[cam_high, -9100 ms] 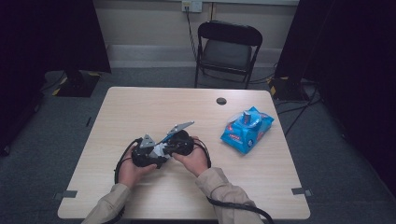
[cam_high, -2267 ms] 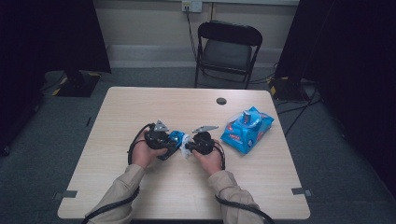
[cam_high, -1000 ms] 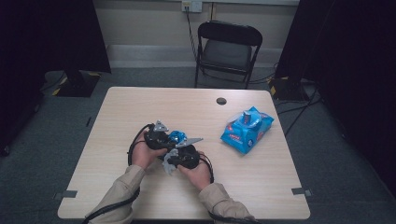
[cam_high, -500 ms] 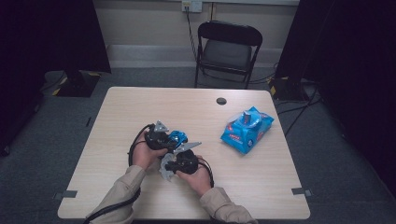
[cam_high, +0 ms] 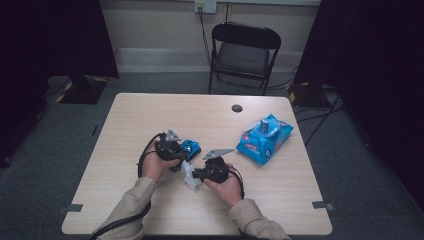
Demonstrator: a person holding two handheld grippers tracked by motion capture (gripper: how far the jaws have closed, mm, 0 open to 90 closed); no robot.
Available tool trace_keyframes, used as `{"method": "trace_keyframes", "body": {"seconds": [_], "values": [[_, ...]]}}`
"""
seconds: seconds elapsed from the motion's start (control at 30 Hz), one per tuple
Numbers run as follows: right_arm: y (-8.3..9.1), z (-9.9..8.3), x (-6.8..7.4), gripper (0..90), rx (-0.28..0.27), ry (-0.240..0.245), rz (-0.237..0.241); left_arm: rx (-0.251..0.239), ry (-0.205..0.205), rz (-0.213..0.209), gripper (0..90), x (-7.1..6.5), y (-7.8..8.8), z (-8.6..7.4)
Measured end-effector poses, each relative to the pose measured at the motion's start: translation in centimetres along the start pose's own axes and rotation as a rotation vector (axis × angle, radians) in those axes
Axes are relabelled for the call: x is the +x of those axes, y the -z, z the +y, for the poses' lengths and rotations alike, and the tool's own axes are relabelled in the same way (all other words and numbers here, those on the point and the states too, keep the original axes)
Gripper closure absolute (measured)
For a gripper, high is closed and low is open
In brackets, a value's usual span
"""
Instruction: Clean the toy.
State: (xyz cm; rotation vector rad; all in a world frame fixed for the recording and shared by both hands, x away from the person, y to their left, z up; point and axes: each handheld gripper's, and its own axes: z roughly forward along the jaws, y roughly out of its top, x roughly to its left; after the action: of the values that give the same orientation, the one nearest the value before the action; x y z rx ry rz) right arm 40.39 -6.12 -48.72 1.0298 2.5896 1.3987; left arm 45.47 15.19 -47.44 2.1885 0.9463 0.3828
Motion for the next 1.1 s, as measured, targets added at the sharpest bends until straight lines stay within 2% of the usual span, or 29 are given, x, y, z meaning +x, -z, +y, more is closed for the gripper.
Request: {"method": "trace_keyframes", "body": {"seconds": [0.17, 0.33, 0.53, 0.6, 0.73, 0.9, 0.97, 1.1], "values": [[1.6, 0.3, -1.8, 85.0, -0.029, -0.035, -0.064, -0.005, 0.006, 0.000, 47.7, 0.0, 0.0, 0.0], [2.0, 1.0, -3.4, 85.0, -0.042, -0.046, -0.133, -0.004, 0.007, 0.001, 47.8, -0.1, 0.0, 0.0], [0.8, 1.8, -4.8, 85.0, -0.036, -0.063, -0.185, -0.012, 0.005, -0.002, 47.8, 0.0, 0.0, -0.1], [0.4, 2.0, -5.1, 85.0, -0.030, -0.060, -0.202, -0.011, -0.008, 0.003, 47.8, 0.1, 0.0, -0.2], [-0.4, 2.3, -5.8, 84.9, -0.012, -0.066, -0.248, -0.016, 0.004, -0.004, 47.8, 0.0, 0.0, -0.2], [-1.5, 2.6, -6.5, 84.6, -0.002, -0.083, -0.272, -0.017, 0.006, -0.005, 47.8, 0.0, 0.0, -0.2], [-2.1, 2.6, -6.6, 84.5, 0.005, -0.089, -0.278, -0.014, -0.008, 0.001, 47.8, 0.0, 0.0, -0.2], [-2.6, 2.7, -6.6, 84.7, -0.001, -0.092, -0.280, -0.018, -0.006, 0.002, 47.9, 0.0, 0.1, -0.3]]}}
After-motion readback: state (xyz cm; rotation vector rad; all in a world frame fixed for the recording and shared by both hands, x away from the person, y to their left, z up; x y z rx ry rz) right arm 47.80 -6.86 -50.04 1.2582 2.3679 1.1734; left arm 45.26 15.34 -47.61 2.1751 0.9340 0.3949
